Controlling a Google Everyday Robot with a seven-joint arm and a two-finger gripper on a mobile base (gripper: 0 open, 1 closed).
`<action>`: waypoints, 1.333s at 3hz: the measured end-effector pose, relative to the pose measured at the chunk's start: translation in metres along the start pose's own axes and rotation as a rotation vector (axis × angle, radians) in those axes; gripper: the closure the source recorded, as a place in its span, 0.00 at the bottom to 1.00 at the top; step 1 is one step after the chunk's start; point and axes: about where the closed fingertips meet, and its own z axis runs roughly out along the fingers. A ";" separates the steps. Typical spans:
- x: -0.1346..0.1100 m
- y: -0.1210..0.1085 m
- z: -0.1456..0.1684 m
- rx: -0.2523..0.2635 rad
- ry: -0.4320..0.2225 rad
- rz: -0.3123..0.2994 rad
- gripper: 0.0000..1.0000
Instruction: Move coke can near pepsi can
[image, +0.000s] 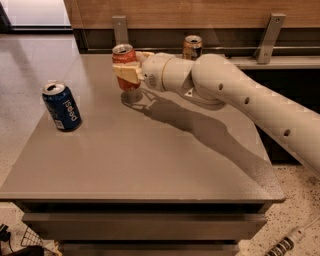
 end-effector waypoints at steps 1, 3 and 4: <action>0.009 0.040 -0.015 0.012 0.005 0.001 1.00; 0.034 0.125 -0.042 0.095 -0.035 0.009 1.00; 0.028 0.152 -0.038 0.093 -0.051 -0.008 1.00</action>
Offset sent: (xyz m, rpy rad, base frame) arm -0.1432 0.0280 -0.0409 0.0230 -0.0031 -0.1165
